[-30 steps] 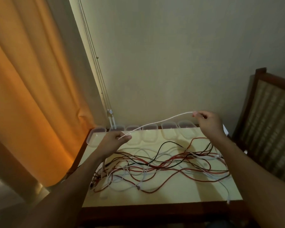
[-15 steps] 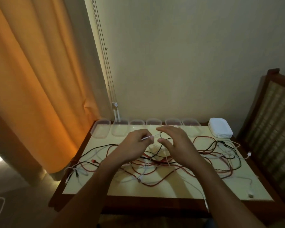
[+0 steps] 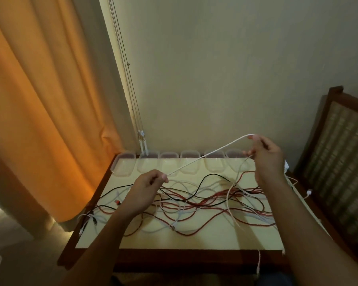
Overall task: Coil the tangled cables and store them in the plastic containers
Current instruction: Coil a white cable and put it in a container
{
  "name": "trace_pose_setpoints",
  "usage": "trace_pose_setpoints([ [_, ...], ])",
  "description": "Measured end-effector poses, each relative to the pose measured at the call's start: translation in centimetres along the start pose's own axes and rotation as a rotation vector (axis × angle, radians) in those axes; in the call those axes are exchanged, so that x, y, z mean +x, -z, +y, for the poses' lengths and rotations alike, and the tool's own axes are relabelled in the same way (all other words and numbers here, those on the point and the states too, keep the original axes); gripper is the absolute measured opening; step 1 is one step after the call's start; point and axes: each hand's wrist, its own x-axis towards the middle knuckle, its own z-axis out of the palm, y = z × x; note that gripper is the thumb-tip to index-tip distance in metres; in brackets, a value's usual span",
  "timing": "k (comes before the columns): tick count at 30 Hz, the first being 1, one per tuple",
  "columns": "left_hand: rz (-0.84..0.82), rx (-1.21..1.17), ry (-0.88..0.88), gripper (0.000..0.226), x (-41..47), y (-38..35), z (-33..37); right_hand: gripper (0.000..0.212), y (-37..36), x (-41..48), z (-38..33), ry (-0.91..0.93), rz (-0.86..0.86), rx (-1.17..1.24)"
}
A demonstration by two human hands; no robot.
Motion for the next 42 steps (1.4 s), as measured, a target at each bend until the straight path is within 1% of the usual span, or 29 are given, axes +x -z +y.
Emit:
trace_pose_setpoints([
  [2,0.036,0.034,-0.04,0.024,0.2,0.0,-0.4,0.019,0.8,0.9,0.2,-0.141,0.087,0.151],
  [3,0.063,0.053,-0.06,0.022,0.3,-0.1,-0.3,0.018,1.2,1.2,0.6,-0.174,0.095,0.147],
  [4,0.099,0.07,-0.081,0.021,0.5,-0.3,-0.2,0.019,1.5,1.3,0.8,-0.177,0.076,0.05],
  [5,0.136,0.08,-0.102,0.021,0.6,-0.4,0.1,0.022,1.7,1.4,1.1,-0.145,0.028,-0.134],
  [7,0.185,0.087,-0.149,0.02,1.1,-0.6,0.7,0.038,1.9,0.7,0.9,-0.027,-0.081,-0.599],
  [8,0.191,0.092,-0.172,0.02,1.4,-0.7,1.1,0.047,1.7,0.2,0.3,0.067,-0.123,-0.737],
  [9,0.188,0.094,-0.192,0.02,1.7,-0.9,1.4,0.053,1.3,-0.3,-0.3,0.182,-0.178,-0.787],
  [10,0.178,0.09,-0.211,0.02,2.0,-1.1,1.8,0.056,0.7,-0.9,-1.1,0.288,-0.261,-0.775],
  [11,0.167,0.087,-0.234,0.02,2.3,-1.3,2.3,0.056,-0.1,-1.7,-1.9,0.357,-0.367,-0.746],
  [12,0.155,0.085,-0.263,0.02,2.6,-1.6,2.8,0.054,-0.8,-2.4,-2.4,0.398,-0.482,-0.728],
  [14,0.136,0.075,-0.326,0.02,2.9,-2.0,4.1,0.048,-2.5,-4.0,-2.7,0.457,-0.667,-0.784],
  [15,0.126,0.063,-0.35,0.02,3.0,-2.2,4.7,0.045,-3.2,-4.6,-2.6,0.486,-0.723,-0.82],
  [17,0.111,0.032,-0.361,0.019,3.0,-2.1,5.8,0.032,-4.4,-5.0,-2.2,0.492,-0.803,-0.795],
  [19,0.095,0.006,-0.343,0.017,3.1,-1.9,6.3,0.017,-4.9,-5.1,-2.0,0.435,-0.807,-0.705],
  [20,0.078,0.007,-0.336,0.017,3.2,-1.8,6.2,0.015,-5.0,-4.9,-2.0,0.405,-0.784,-0.661],
  [22,0.022,0.038,-0.315,0.018,3.1,-1.6,5.6,0.018,-4.9,-4.6,-2.0,0.36,-0.715,-0.556],
  [23,-0.004,0.052,-0.294,0.019,3.0,-1.6,5.1,0.019,-4.7,-4.3,-2.0,0.338,-0.654,-0.501],
  [24,-0.019,0.065,-0.268,0.019,3.0,-1.6,4.4,0.02,-4.6,-3.9,-2.0,0.313,-0.561,-0.445],
  [27,0.012,0.077,-0.172,0.019,2.8,-1.4,1.6,0.025,-3.3,-1.5,-2.7,0.207,-0.157,-0.221],
  [28,0.039,0.037,-0.122,0.02,2.6,-1.3,0.6,0.026,-2.5,-0.8,-3.2,0.187,-0.055,-0.2],
  [29,0.065,-0.023,-0.076,0.02,2.3,-1.2,-0.1,0.025,-1.6,-0.2,-3.8,0.188,-0.008,-0.228],
  [30,0.089,-0.056,-0.047,0.021,2.0,-1.1,-0.5,0.024,-0.8,0.2,-4.1,0.206,-0.02,-0.277],
  [31,0.106,-0.063,-0.039,0.02,1.7,-1.1,-0.6,0.022,-0.1,0.3,-4.3,0.229,-0.081,-0.328],
  [35,0.107,-0.05,-0.062,0.016,1.7,-2.0,1.9,0.019,0.7,-0.7,-4.2,0.263,-0.443,-0.53],
  [37,0.06,-0.036,-0.106,0.026,1.7,-2.8,3.9,0.017,0.5,-1.6,-4.0,0.267,-0.605,-0.6],
  [38,0.019,-0.016,-0.142,0.03,1.6,-3.1,4.8,0.016,0.3,-2.1,-3.9,0.281,-0.659,-0.616],
  [40,-0.098,-0.008,-0.185,0.026,1.2,-3.8,6.5,0.014,-0.1,-3.1,-3.6,0.31,-0.684,-0.592],
  [41,-0.148,-0.041,-0.176,0.02,0.9,-4.1,7.0,0.013,-0.2,-3.4,-3.5,0.317,-0.669,-0.564],
  [42,-0.175,-0.094,-0.157,0.019,0.5,-4.4,7.5,0.013,-0.3,-3.5,-3.4,0.322,-0.647,-0.536],
])
